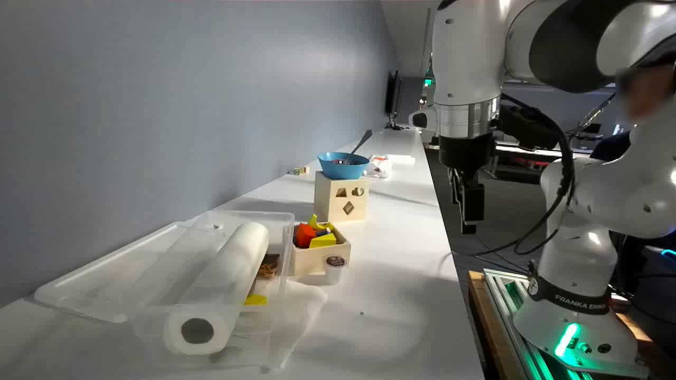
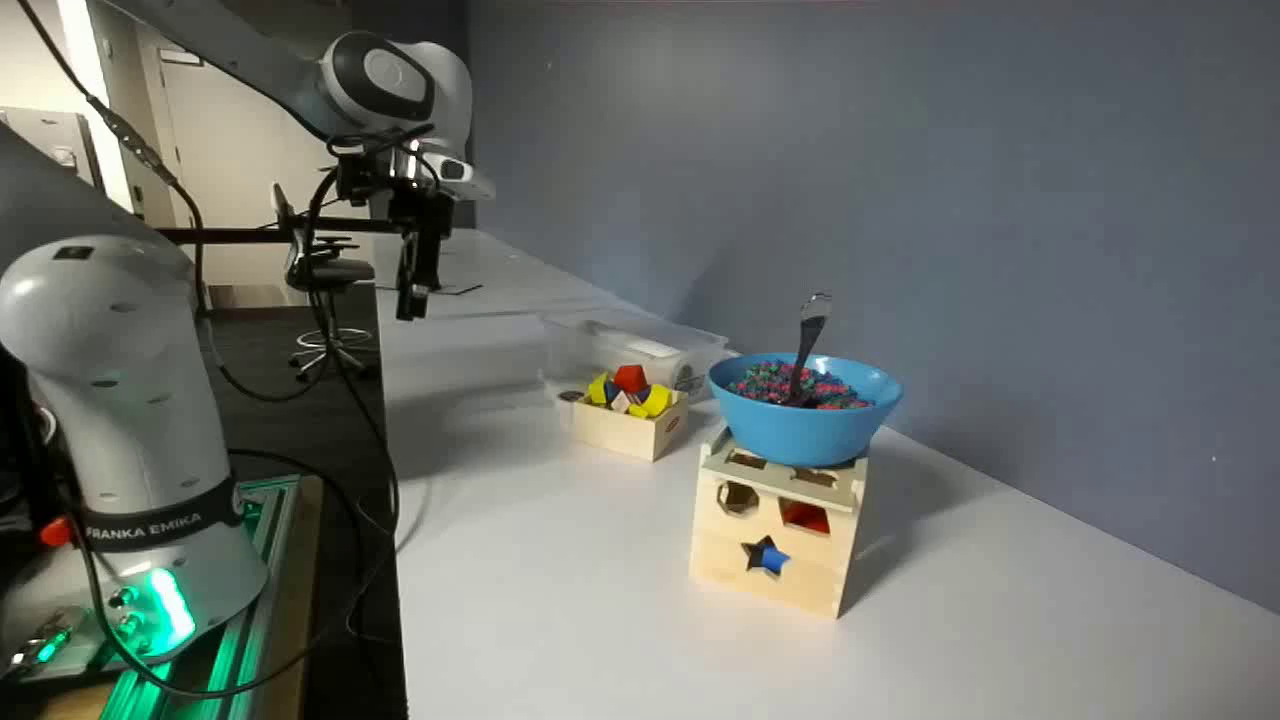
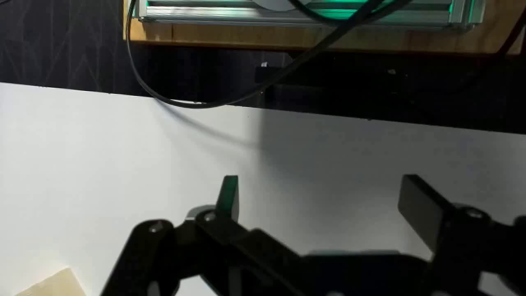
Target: Place the coffee pod inside the clear container.
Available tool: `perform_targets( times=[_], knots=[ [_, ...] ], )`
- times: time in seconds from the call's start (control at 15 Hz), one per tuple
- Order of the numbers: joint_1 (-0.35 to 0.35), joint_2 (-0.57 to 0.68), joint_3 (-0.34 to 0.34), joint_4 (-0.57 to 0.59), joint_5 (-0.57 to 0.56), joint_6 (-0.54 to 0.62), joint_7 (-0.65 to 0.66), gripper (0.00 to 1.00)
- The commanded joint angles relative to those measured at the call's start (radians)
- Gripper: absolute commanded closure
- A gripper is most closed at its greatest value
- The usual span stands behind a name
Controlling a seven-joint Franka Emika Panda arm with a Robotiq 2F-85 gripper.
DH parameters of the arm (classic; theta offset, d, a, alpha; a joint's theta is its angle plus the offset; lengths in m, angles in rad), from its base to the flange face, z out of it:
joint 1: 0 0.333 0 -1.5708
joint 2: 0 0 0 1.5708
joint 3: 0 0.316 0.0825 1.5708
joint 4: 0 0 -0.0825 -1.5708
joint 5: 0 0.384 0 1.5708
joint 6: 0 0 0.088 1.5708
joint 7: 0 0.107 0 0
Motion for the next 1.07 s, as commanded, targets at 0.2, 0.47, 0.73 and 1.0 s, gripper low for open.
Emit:
perform_targets(
  times=[0.2, 0.47, 0.73, 1.0],
  knots=[
    [0.017, 0.004, -0.015, 0.002, -0.008, -0.002, 0.009, 0.0],
    [-0.006, 0.052, -0.092, 0.039, -0.125, 0.045, -0.148, 0.0],
    [-0.043, 0.186, -0.175, 0.114, -0.154, 0.165, -0.217, 0.0],
    [-0.086, 0.306, -0.178, 0.172, -0.138, 0.26, -0.087, 0.0]
  ],
)
